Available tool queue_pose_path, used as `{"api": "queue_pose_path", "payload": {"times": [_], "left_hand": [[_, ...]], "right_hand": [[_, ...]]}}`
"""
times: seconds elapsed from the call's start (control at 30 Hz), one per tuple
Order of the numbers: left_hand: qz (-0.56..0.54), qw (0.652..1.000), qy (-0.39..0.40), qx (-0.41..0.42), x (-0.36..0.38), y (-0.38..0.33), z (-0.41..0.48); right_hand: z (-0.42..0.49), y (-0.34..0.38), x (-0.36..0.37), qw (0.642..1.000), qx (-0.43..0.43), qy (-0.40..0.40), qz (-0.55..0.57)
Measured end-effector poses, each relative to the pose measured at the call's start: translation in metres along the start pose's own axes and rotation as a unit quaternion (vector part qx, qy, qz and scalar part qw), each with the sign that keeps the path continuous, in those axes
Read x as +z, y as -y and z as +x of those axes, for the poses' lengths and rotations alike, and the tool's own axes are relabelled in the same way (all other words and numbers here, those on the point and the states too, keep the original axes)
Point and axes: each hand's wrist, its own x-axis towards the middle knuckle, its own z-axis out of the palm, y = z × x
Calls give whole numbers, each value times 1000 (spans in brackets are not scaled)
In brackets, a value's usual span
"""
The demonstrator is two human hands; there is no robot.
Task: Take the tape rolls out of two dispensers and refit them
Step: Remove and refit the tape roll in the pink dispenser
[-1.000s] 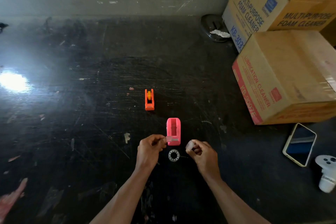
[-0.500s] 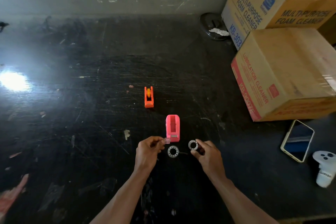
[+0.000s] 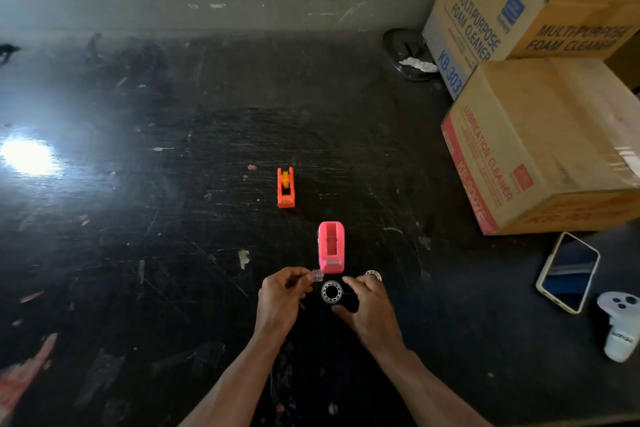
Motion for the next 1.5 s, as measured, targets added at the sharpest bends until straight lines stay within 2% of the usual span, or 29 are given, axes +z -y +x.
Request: {"api": "queue_pose_path", "payload": {"times": [0.3,0.53,0.9,1.5], "left_hand": [[59,998,18,2,1,6,-5],[78,996,29,10,0,7,-6],[125,987,52,86,1,-16,-7],[124,981,94,115,-6,-34,3]], "right_hand": [[8,5,11,1000,-12,17,-8],[6,12,5,1000,-23,-7,12],[12,22,-21,992,-105,-57,29],[26,31,-47,986,-167,0,-20]]}}
